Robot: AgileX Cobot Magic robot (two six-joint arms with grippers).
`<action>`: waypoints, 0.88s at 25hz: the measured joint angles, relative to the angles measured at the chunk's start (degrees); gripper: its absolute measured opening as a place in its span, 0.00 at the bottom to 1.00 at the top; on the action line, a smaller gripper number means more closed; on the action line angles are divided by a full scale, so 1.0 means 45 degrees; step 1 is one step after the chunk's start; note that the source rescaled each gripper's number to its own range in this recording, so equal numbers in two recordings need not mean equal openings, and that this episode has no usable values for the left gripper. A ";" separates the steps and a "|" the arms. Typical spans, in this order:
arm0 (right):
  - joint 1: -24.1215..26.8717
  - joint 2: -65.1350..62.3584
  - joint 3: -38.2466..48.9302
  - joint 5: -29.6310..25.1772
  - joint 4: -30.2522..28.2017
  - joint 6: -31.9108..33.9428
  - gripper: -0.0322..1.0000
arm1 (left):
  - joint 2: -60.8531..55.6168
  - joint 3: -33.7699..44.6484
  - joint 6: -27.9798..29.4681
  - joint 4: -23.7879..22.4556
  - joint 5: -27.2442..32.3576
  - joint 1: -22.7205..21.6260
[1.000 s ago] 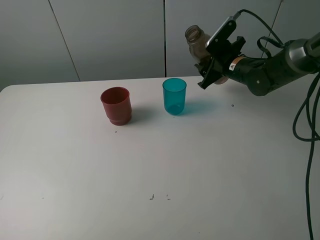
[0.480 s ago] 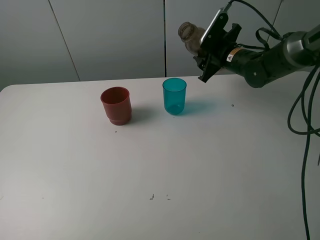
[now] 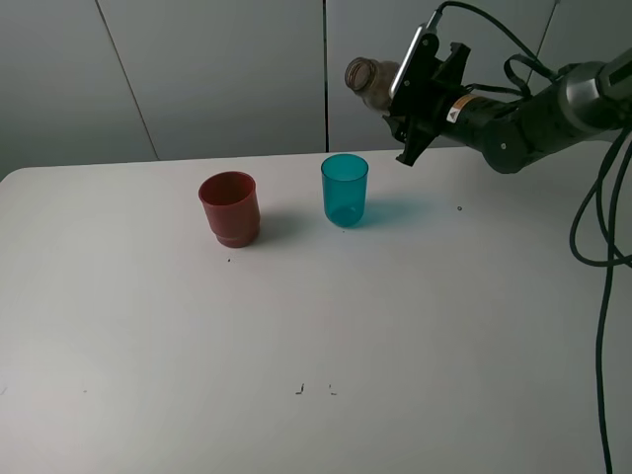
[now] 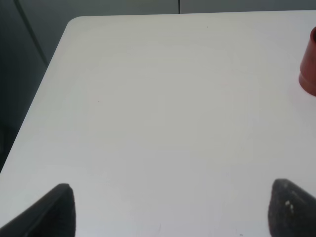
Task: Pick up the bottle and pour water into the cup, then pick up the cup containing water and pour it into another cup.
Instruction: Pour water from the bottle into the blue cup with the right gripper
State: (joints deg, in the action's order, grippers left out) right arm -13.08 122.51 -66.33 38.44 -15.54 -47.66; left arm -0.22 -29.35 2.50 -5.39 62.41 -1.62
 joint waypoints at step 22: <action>0.0000 0.1279 -0.1270 -0.0105 -0.0645 -0.1153 0.03 | 0.0000 0.0000 0.0000 0.0000 0.0000 0.0000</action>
State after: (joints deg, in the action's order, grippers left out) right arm -13.08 128.26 -72.04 37.97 -18.44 -52.85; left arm -0.22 -29.35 2.50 -5.39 62.41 -1.62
